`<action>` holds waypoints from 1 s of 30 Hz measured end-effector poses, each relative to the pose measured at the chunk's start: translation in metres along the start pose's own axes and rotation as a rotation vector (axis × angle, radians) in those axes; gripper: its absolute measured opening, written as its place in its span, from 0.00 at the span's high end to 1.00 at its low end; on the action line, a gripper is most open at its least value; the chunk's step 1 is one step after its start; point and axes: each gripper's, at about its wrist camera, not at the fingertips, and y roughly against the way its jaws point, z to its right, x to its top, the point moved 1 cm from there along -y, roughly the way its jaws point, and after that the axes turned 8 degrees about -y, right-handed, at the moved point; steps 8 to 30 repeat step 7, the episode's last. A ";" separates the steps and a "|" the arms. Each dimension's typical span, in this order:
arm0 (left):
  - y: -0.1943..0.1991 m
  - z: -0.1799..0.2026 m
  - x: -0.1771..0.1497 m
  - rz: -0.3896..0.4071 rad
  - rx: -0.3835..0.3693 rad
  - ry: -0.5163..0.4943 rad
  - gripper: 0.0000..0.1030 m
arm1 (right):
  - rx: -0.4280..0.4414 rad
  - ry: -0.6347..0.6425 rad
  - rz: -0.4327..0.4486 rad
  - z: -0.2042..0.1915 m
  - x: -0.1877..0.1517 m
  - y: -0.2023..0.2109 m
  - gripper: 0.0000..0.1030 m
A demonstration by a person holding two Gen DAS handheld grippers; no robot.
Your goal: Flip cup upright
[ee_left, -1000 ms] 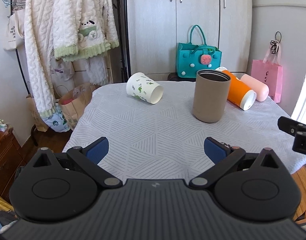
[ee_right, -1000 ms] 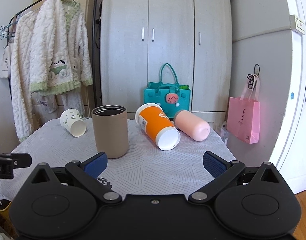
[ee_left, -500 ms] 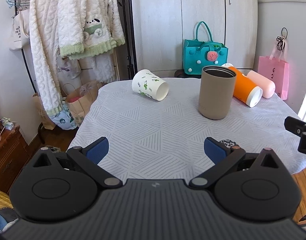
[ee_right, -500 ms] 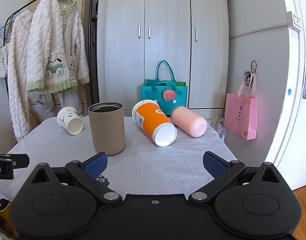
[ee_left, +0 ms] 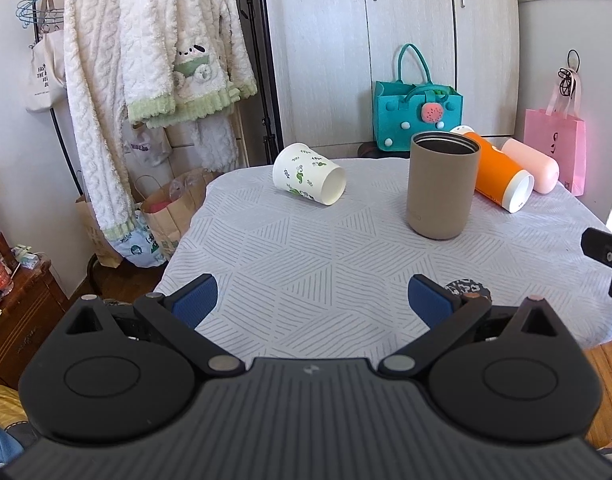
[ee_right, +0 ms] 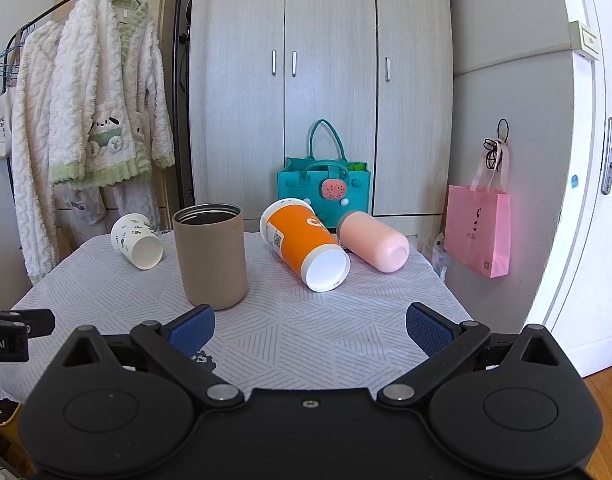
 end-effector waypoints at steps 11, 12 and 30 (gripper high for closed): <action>-0.001 0.000 0.001 -0.004 -0.003 -0.014 0.00 | -0.004 -0.010 -0.008 0.002 0.000 -0.002 0.00; -0.001 0.000 0.001 -0.004 -0.003 -0.014 0.00 | -0.004 -0.010 -0.008 0.002 0.000 -0.002 0.00; -0.001 0.000 0.001 -0.004 -0.003 -0.014 0.00 | -0.004 -0.010 -0.008 0.002 0.000 -0.002 0.00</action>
